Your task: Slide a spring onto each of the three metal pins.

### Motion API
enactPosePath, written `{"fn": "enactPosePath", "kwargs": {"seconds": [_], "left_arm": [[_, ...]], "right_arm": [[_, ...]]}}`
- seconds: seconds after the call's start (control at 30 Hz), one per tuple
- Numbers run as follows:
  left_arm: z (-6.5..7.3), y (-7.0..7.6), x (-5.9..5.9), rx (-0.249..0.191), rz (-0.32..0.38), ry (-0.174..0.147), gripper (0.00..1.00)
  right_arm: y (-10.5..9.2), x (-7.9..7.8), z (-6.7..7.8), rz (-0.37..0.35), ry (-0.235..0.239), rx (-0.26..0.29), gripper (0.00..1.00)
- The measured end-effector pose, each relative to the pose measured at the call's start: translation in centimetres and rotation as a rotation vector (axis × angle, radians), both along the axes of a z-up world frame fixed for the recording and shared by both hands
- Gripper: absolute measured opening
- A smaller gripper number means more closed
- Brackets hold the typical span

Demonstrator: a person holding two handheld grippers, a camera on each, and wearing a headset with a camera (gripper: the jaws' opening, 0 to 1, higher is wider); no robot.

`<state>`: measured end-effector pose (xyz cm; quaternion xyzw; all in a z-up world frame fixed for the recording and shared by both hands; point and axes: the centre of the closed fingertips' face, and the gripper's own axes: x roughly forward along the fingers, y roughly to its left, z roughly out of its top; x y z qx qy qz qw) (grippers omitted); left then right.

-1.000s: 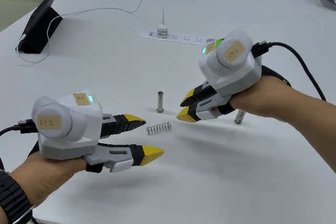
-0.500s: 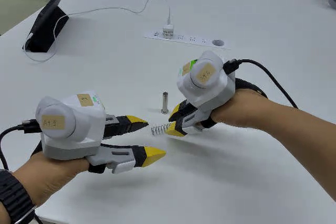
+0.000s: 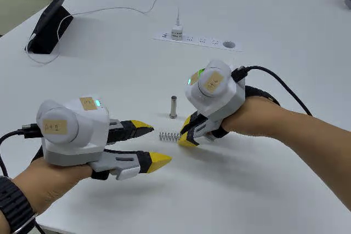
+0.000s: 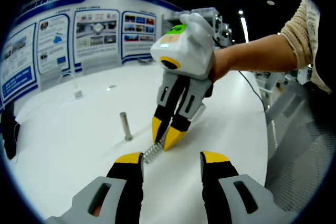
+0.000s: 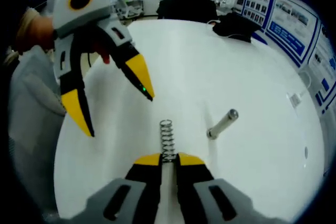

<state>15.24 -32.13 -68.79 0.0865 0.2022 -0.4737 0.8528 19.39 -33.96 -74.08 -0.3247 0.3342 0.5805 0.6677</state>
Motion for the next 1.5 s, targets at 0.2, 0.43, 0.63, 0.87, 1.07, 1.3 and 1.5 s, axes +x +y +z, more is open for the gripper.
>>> {"fn": "enactPosePath", "kwargs": {"seconds": [0.2,0.43,0.63,0.87,1.07,1.3,1.5], "left_arm": [[0.0,0.1,0.0,0.012,-0.004,-0.006,0.44],[-0.1,-0.5,0.0,0.033,-0.033,-0.019,0.42],[-0.2,-1.7,-0.3,0.064,-0.091,-0.041,0.37],[-0.1,-2.9,-0.6,0.085,-0.148,-0.078,0.23],[-0.1,-3.0,-0.6,0.106,-0.165,-0.105,0.15],[-0.1,-2.9,-0.9,0.110,-0.172,-0.112,0.13],[-0.1,-3.1,-1.0,0.112,-0.176,-0.112,0.12]], "right_arm": [[-0.4,-0.8,0.7,0.008,0.010,-0.002,0.12],[-1.2,-2.1,2.4,0.042,0.005,-0.007,0.12],[-1.6,-3.7,3.7,0.082,0.009,-0.019,0.12],[-1.7,-4.8,4.8,0.116,-0.002,-0.035,0.12],[-1.7,-5.2,5.4,0.127,-0.009,-0.041,0.12],[-0.8,-5.8,7.1,0.143,-0.032,-0.016,0.11],[0.0,-6.0,8.2,0.153,-0.045,0.017,0.11]]}}
